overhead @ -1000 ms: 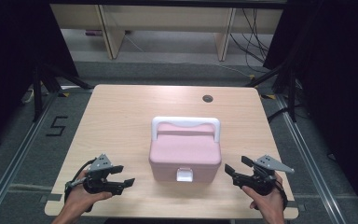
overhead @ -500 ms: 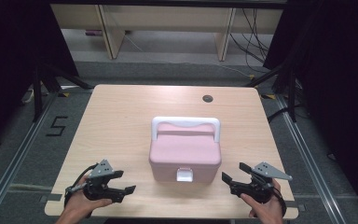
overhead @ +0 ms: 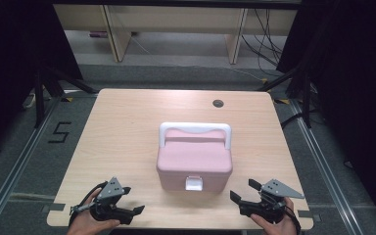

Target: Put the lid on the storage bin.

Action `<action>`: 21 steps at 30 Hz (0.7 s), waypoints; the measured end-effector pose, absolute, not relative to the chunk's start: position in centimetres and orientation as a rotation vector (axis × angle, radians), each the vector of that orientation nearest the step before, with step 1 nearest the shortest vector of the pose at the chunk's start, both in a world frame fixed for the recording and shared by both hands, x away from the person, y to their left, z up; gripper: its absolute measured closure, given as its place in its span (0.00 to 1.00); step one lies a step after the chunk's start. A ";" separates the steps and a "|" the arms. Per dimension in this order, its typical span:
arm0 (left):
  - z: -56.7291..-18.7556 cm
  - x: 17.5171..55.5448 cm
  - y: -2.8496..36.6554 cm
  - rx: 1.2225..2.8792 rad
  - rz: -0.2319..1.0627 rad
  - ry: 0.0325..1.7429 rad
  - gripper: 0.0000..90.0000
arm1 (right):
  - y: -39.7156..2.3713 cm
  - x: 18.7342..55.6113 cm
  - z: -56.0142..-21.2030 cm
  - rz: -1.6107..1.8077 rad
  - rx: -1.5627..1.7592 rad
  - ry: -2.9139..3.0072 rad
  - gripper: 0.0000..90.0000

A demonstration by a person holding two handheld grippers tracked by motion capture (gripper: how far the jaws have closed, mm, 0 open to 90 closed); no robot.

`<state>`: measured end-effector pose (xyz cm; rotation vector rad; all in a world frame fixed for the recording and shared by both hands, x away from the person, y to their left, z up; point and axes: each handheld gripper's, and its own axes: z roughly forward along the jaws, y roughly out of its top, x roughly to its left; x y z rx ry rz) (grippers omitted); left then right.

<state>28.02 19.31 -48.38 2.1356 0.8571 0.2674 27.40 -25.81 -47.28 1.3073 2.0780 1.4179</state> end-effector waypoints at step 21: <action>-49.1 25.9 18.0 2.200 0.282 0.804 0.20 | -24.2 24.5 -49.5 1.249 1.163 2.296 0.18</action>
